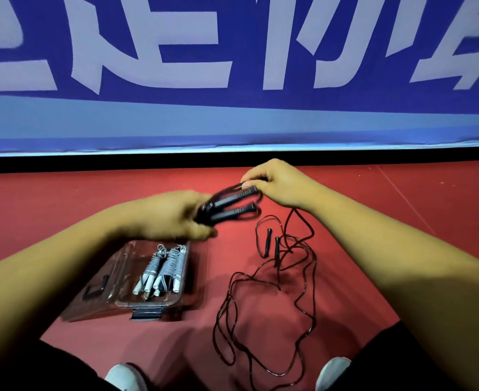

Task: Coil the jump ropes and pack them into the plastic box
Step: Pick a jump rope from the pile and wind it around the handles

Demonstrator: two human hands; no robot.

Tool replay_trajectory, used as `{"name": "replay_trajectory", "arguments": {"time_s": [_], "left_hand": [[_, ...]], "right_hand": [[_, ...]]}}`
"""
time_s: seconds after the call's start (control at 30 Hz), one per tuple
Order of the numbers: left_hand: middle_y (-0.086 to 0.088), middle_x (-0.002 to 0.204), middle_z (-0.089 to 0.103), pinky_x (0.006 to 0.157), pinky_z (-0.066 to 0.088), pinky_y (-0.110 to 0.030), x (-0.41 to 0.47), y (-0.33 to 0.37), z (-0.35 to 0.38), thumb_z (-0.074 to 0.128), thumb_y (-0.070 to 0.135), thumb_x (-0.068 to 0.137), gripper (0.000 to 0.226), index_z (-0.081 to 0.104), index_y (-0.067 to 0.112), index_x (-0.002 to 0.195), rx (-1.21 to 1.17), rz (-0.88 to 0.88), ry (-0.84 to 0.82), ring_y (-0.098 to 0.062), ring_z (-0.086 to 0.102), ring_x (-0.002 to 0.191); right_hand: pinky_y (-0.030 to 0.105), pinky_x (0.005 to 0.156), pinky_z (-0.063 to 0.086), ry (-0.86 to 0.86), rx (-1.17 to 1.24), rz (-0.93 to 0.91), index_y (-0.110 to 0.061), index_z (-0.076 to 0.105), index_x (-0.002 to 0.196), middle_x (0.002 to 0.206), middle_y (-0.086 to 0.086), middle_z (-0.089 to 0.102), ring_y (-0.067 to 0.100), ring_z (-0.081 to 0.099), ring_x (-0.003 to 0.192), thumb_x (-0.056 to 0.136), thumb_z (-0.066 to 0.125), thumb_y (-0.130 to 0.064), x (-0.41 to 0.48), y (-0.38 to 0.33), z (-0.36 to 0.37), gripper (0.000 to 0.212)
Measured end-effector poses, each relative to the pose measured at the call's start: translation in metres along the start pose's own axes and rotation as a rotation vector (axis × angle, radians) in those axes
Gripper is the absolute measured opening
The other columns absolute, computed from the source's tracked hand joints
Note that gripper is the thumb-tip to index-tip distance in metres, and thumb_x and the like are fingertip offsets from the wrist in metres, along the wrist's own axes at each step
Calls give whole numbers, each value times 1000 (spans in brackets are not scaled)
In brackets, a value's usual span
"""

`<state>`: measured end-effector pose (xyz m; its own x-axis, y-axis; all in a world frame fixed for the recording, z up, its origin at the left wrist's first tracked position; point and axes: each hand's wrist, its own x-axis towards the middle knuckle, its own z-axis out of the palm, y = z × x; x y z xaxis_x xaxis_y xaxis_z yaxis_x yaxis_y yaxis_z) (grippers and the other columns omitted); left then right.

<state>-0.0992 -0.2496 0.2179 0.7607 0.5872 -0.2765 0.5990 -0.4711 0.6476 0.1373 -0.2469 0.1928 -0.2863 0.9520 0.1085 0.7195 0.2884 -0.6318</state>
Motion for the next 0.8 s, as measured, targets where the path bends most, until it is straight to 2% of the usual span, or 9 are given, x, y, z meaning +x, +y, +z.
{"name": "replay_trajectory", "arguments": {"time_s": [0.07, 0.13, 0.23, 0.4, 0.53, 0.63, 0.7, 0.73, 0.8], "left_hand": [[5, 52, 47, 40, 33, -20, -2, -4, -12, 67, 4, 91, 20, 58, 19, 101, -160, 2, 171, -10, 39, 42], [4, 49, 44, 40, 29, -22, 1, -14, -21, 64, 2, 92, 17, 53, 16, 90, -284, -41, 355, -12, 36, 40], [-1, 50, 40, 38, 25, -19, 6, -36, -37, 59, -2, 91, 22, 50, 16, 83, -394, -153, 568, -12, 32, 37], [-9, 59, 41, 37, 27, -19, 11, -81, -59, 56, -1, 89, 16, 48, 10, 80, -417, -368, 789, -14, 35, 35], [-17, 67, 53, 44, 37, -25, 20, -100, -58, 55, 0, 86, 3, 58, 0, 87, -128, -517, 792, -25, 46, 47], [-28, 80, 63, 57, 45, -37, 26, -98, -49, 57, 1, 85, 26, 63, -5, 110, 193, -528, 734, -40, 61, 66], [-27, 91, 64, 63, 45, -40, 31, -97, -35, 53, 2, 87, 48, 56, 10, 134, 472, -504, 599, -39, 60, 71], [-23, 88, 63, 64, 47, -40, 33, -97, -27, 52, 6, 89, 50, 54, 17, 138, 578, -513, 506, -36, 57, 69], [-12, 80, 61, 68, 53, -38, 38, -92, -6, 56, 18, 92, 35, 63, 14, 126, 663, -564, 295, -32, 58, 71]], "right_hand": [[13, 52, 31, -51, 77, 55, -20, 73, 89, 49, -16, 49, -1, 42, 47, 98, 56, -23, -2, 1, 11, 20], [16, 46, 30, -100, 156, 108, -19, 72, 102, 56, -8, 43, 2, 35, 44, 101, 49, -29, -2, -1, 20, 25], [21, 44, 29, -147, 307, 169, -18, 67, 104, 58, 0, 41, 13, 31, 47, 104, 40, -28, 1, -12, 34, 29], [24, 47, 34, -248, 237, 137, -12, 66, 97, 60, -1, 44, 14, 36, 48, 104, 40, -23, -7, -35, 51, 29], [16, 50, 32, -238, 34, -17, -11, 69, 90, 57, -6, 45, 4, 40, 46, 101, 45, -24, -8, -61, 59, 29], [25, 52, 29, -225, -64, -147, -1, 62, 80, 64, 7, 54, 14, 43, 56, 98, 53, -25, -10, -73, 59, 31], [32, 56, 30, -196, -139, -199, 0, 60, 76, 68, 12, 58, 22, 47, 62, 97, 55, -25, -10, -73, 50, 32], [35, 58, 33, -168, -172, -201, -3, 59, 74, 68, 10, 59, 23, 49, 63, 96, 55, -25, -9, -72, 43, 31], [33, 60, 39, -95, -216, -173, -12, 61, 74, 70, 3, 61, 22, 53, 67, 95, 55, -28, -7, -66, 29, 27]]}}
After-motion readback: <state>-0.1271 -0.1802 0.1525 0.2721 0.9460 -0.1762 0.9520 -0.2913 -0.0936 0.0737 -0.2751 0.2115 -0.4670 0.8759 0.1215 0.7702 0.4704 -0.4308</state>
